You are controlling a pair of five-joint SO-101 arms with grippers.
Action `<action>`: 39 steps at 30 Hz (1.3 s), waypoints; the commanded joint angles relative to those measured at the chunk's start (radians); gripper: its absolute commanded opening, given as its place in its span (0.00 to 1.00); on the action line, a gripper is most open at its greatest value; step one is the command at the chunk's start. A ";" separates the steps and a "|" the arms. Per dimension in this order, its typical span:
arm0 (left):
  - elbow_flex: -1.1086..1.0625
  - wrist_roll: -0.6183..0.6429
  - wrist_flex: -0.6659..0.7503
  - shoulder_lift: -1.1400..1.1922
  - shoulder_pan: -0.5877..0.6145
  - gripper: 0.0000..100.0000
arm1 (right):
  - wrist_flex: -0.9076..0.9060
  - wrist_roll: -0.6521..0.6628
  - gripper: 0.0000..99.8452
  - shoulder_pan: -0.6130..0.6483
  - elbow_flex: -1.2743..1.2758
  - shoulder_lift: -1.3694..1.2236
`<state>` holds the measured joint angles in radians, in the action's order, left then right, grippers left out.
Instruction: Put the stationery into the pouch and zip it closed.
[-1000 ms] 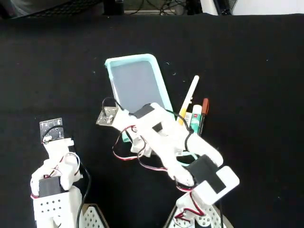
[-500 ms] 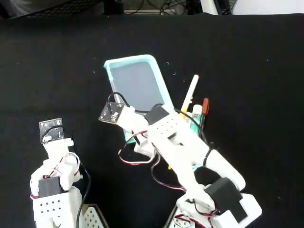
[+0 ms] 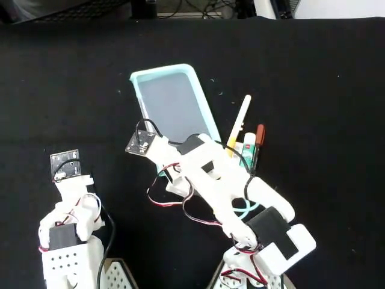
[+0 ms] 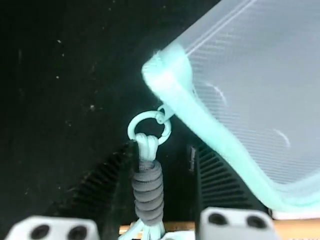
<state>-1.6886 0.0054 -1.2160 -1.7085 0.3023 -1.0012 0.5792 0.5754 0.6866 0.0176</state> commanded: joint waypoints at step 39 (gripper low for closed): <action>-0.002 0.006 -0.002 0.003 0.007 0.03 | -0.020 -0.117 0.01 0.026 -0.108 0.001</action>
<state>-1.6886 0.0054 -1.2160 -1.7085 0.3023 -1.0042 0.4749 0.6122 0.5762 -0.0729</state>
